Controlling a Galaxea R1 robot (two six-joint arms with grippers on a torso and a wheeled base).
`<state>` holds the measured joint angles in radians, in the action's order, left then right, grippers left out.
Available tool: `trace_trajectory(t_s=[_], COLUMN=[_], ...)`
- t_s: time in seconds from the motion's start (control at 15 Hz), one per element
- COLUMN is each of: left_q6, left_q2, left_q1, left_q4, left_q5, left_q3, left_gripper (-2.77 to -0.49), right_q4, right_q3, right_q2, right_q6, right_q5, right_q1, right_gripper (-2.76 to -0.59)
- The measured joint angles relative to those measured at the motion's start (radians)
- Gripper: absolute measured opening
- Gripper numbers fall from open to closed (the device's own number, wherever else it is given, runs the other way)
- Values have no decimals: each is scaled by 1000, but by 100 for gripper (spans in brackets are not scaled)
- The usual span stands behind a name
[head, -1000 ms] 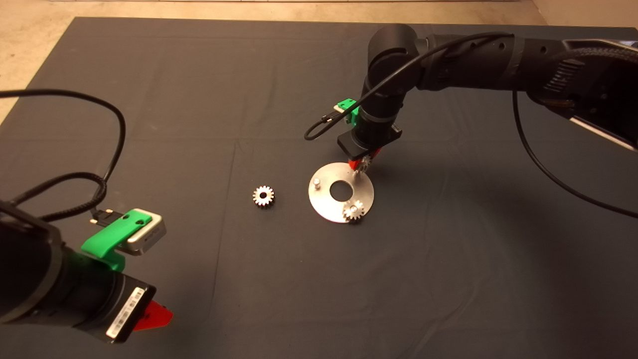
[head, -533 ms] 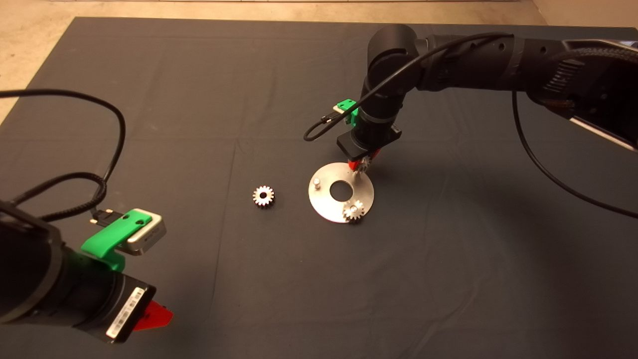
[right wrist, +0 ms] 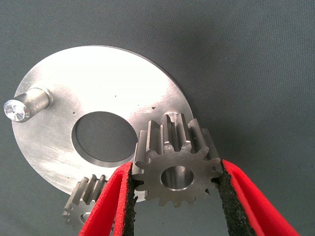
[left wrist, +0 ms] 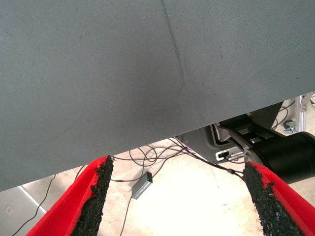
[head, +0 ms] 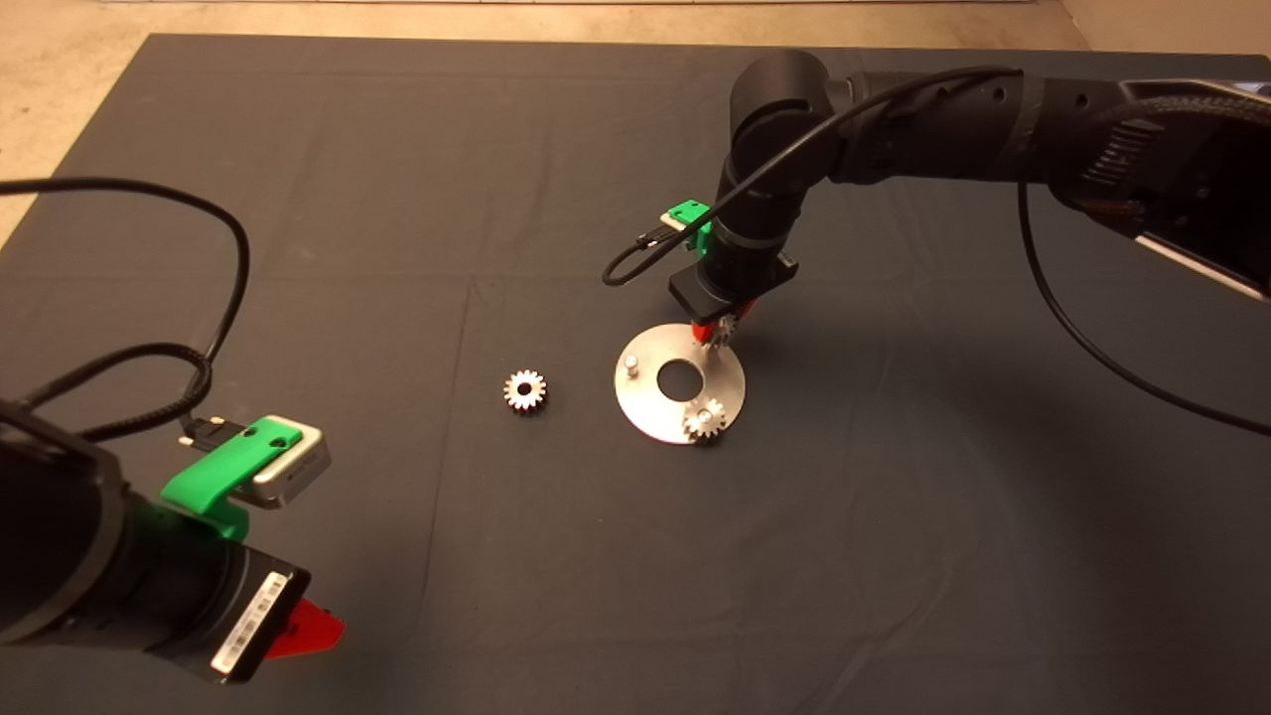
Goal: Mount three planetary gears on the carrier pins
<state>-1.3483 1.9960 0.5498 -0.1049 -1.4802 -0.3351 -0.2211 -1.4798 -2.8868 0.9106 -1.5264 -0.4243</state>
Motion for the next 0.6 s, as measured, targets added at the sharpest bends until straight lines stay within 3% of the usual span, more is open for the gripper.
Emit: trace_trajectory(t_s=[0.6], left_q6=[0], left_q2=[-10], left_q1=[0], left_q4=[0], left_q5=[1], left_q3=[0], left_gripper=[-137], right_q4=[1], right_q3=[4], right_q2=[1], right_q6=[0], right_q5=[0], right_q1=[0], right_gripper=[-235])
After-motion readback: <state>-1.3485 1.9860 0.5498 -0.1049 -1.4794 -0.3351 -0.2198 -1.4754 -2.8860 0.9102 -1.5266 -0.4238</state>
